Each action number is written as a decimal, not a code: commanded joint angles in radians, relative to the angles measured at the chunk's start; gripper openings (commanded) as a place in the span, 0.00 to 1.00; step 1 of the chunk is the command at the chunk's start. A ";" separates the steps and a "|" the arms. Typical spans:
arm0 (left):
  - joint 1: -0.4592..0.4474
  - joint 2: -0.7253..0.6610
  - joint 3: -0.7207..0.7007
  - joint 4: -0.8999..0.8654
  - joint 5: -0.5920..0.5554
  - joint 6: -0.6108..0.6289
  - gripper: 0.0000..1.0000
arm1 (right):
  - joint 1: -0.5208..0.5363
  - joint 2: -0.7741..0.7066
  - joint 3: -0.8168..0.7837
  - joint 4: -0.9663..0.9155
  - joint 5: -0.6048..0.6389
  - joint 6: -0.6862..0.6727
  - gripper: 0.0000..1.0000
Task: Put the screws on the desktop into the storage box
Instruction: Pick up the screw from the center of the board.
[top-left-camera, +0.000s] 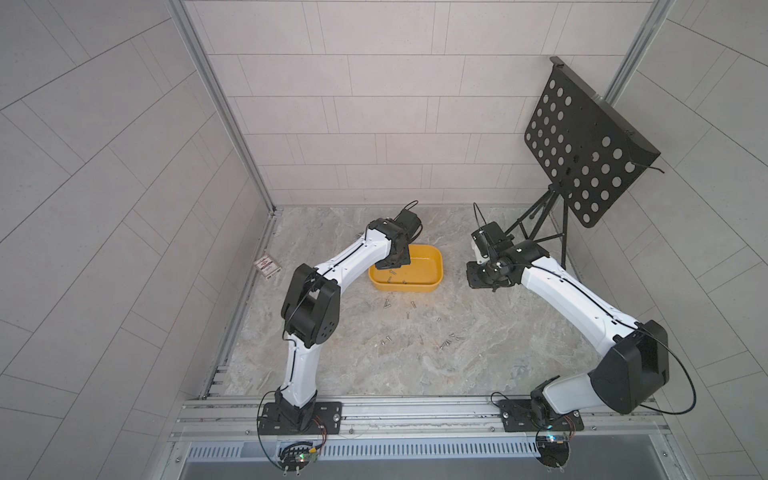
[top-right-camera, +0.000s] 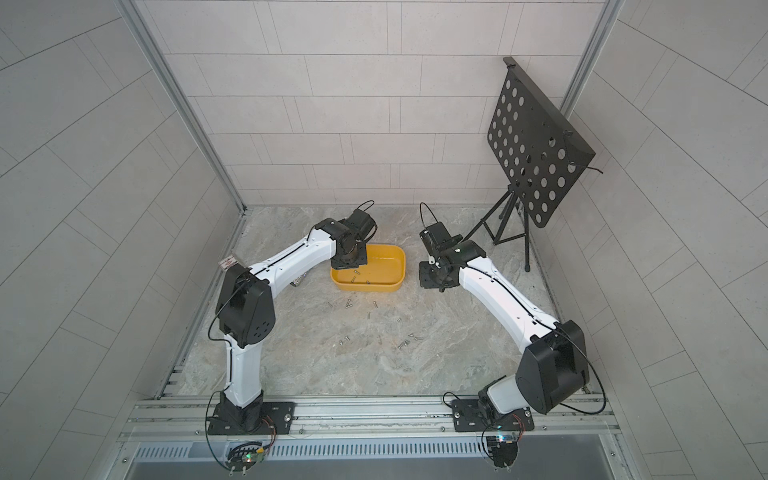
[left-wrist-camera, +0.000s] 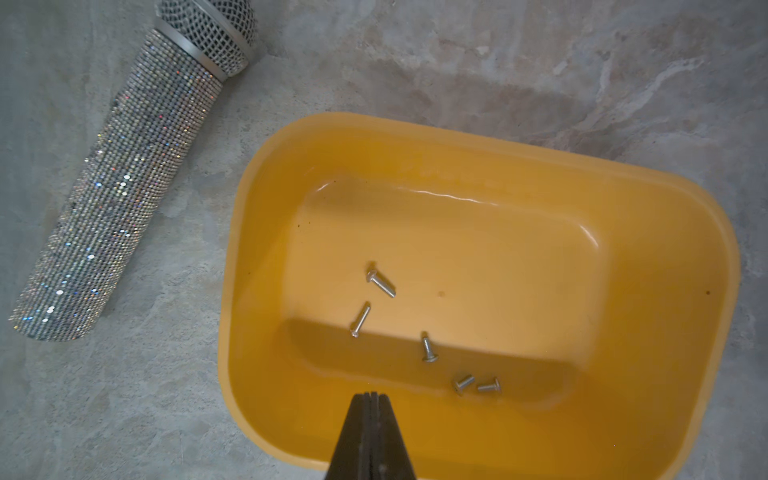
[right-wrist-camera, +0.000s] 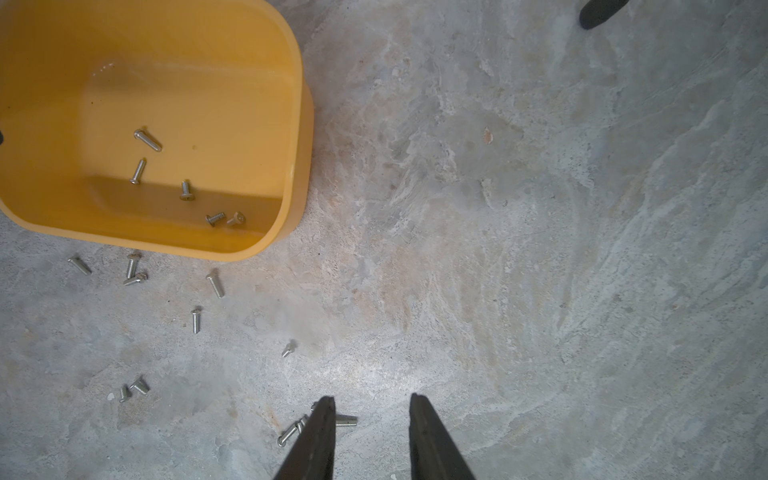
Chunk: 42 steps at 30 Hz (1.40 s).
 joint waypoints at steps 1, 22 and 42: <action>-0.001 -0.016 -0.007 -0.043 0.018 0.021 0.18 | -0.003 0.001 0.004 -0.021 0.003 -0.010 0.35; -0.036 -0.464 -0.733 0.059 0.080 -0.011 0.47 | 0.002 0.022 0.004 -0.016 -0.004 0.005 0.35; -0.214 -0.319 -0.775 0.212 0.179 -0.130 0.49 | 0.007 0.021 0.004 -0.021 0.003 0.005 0.35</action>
